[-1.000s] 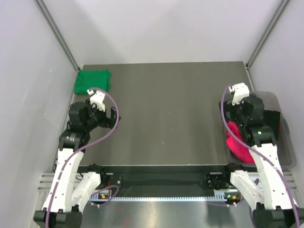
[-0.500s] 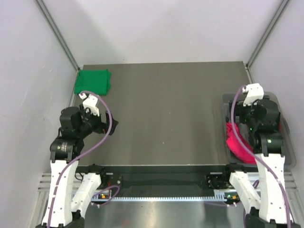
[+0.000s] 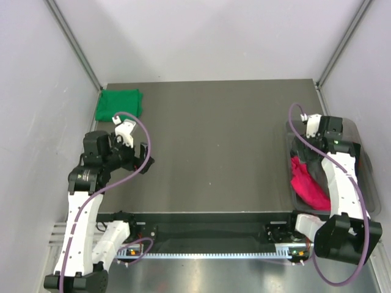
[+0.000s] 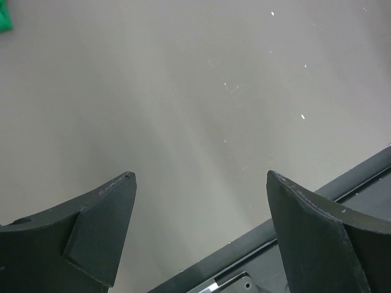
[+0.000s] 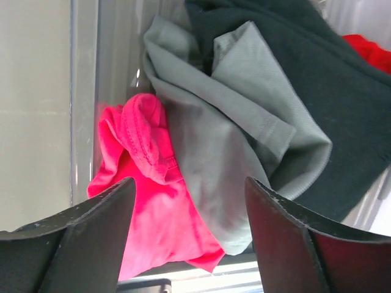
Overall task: Fold and stack the t-shirts
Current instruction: Grab the tshirt from the pile
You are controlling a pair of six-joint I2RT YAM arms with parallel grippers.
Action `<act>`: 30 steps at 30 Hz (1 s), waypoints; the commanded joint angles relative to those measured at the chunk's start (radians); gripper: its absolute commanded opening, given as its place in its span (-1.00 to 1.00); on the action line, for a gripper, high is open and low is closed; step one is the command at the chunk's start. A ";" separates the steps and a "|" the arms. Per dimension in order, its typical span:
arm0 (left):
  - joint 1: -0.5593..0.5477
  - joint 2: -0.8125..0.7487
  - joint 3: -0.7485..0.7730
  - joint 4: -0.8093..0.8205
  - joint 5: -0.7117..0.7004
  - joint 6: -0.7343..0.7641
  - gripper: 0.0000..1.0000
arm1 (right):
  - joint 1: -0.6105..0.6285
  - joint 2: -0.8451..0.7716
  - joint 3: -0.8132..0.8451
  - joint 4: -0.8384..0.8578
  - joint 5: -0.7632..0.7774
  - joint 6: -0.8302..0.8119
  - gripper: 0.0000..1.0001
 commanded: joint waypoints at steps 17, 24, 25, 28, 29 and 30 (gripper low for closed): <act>0.010 -0.033 0.021 0.007 0.019 0.026 0.82 | -0.042 0.195 0.017 -0.032 -0.186 -0.094 -0.01; 0.012 -0.028 0.020 0.007 0.023 0.023 0.82 | -0.065 0.259 0.047 -0.105 -0.263 -0.135 -0.91; 0.012 -0.029 0.020 0.008 0.020 0.025 0.82 | -0.077 0.259 0.054 -0.109 -0.267 -0.137 -1.00; 0.012 -0.029 0.018 0.008 0.010 0.029 0.81 | -0.079 0.194 0.075 -0.105 -0.251 -0.147 -1.00; 0.012 -0.029 0.018 0.011 0.005 0.031 0.80 | -0.077 0.165 0.107 -0.102 -0.228 -0.155 -1.00; 0.012 -0.028 0.018 0.014 -0.001 0.037 0.78 | -0.074 0.096 0.129 -0.097 -0.212 -0.164 -1.00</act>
